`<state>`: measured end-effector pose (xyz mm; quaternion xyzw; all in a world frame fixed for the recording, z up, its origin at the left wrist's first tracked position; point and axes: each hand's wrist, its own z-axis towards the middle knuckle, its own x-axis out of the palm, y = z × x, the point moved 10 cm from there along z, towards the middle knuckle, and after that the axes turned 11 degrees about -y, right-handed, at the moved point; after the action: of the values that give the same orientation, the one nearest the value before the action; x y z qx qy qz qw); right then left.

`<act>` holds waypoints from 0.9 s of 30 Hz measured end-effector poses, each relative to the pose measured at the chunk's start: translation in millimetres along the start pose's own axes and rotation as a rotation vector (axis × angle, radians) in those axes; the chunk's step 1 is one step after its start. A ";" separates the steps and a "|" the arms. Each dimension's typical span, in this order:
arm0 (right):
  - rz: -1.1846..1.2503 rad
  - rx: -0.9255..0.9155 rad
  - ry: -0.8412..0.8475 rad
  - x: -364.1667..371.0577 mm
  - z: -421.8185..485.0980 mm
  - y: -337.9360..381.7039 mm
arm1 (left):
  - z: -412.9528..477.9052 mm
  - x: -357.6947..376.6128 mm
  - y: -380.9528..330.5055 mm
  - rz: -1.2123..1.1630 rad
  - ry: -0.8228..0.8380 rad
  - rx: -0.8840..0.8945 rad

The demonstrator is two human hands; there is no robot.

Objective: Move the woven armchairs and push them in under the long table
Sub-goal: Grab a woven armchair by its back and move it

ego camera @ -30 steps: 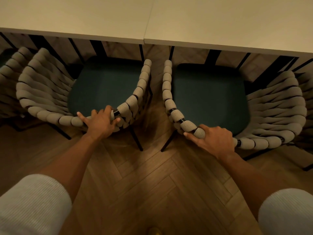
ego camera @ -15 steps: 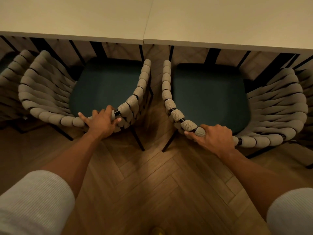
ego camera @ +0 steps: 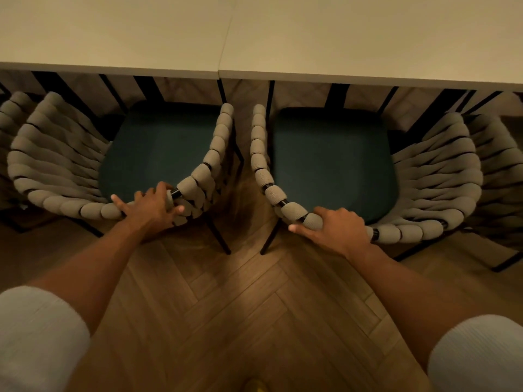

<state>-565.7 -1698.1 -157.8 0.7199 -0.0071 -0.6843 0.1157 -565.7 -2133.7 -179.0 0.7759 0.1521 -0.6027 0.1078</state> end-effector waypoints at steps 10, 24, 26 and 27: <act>0.125 0.096 -0.527 -117.1 -57.1 -182.9 | -161.6 -58.8 -309.5 -0.311 -0.325 0.666; -0.043 0.410 -0.196 -144.3 -132.4 -568.1 | -230.1 54.3 -615.3 -0.095 -0.032 0.465; -0.045 0.349 -0.087 -130.8 -122.0 -586.0 | -218.1 63.3 -617.1 -0.029 -0.051 0.418; -0.053 0.307 -0.037 -123.5 -115.8 -589.7 | -212.2 64.6 -615.1 -0.005 -0.080 0.402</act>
<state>-546.5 -1085.2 -136.2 0.7165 -0.0948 -0.6910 -0.0139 -584.5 -1480.1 -178.5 0.7568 0.0263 -0.6516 -0.0451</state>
